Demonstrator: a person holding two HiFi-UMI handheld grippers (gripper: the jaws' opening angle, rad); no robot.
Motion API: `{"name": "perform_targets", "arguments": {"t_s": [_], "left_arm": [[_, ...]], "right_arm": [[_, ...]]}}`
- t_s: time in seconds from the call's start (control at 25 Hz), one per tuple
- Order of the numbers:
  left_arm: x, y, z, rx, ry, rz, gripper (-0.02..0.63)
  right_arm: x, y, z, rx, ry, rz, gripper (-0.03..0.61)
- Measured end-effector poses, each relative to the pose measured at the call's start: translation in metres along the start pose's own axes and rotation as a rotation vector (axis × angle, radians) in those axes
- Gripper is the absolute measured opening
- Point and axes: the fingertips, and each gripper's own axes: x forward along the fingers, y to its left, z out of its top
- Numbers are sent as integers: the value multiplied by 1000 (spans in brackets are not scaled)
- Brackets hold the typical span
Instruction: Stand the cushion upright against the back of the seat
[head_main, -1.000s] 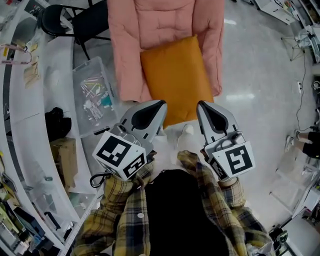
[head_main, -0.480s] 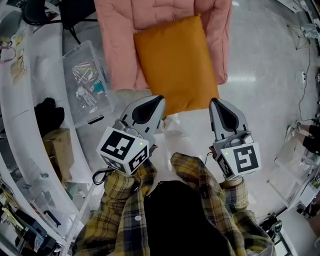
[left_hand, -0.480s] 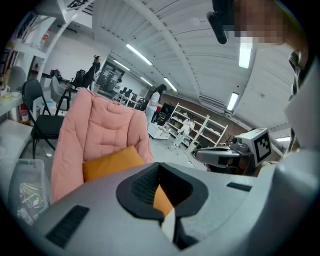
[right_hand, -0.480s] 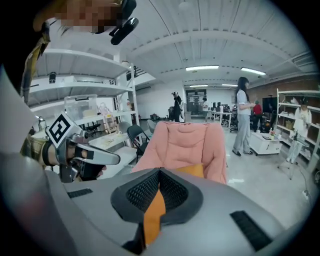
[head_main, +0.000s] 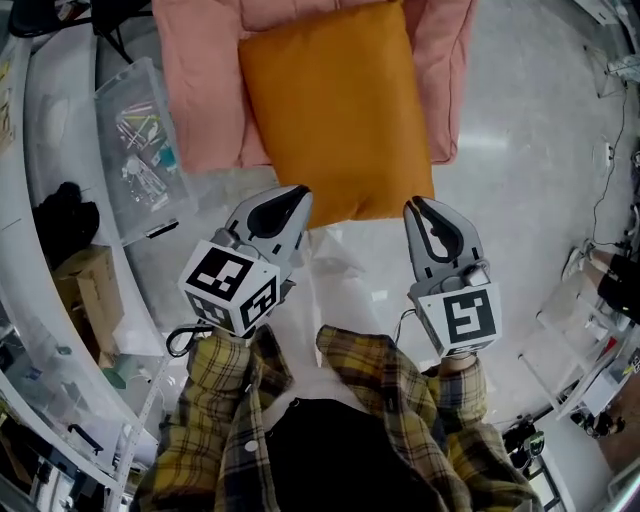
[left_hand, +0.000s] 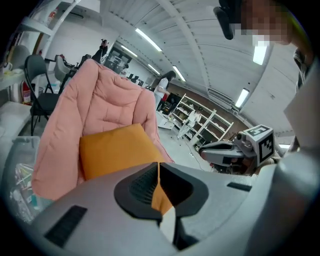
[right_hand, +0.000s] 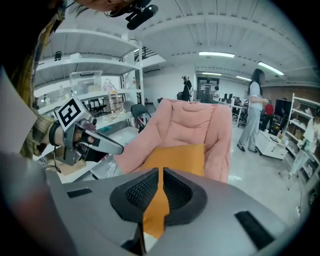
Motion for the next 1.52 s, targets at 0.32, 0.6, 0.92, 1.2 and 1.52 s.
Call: {"name": "perform_targets", "arguments": {"t_s": [0.32, 0.6, 0.92, 1.2, 1.52], "left_arm": [[27, 14, -62, -37, 127, 13, 89], [37, 37, -121, -44, 246, 50, 175], [56, 65, -184, -113, 348, 55, 275], [60, 84, -236, -184, 454, 83, 288], [66, 94, -302, -222, 632, 83, 293]], "right_arm": [[18, -16, -53, 37, 89, 42, 42], [27, -24, -99, 57, 182, 67, 149], [26, -54, -155, 57, 326, 50, 222], [24, -70, -210, 60, 471, 44, 238], [32, -78, -251, 100, 552, 59, 238]]}}
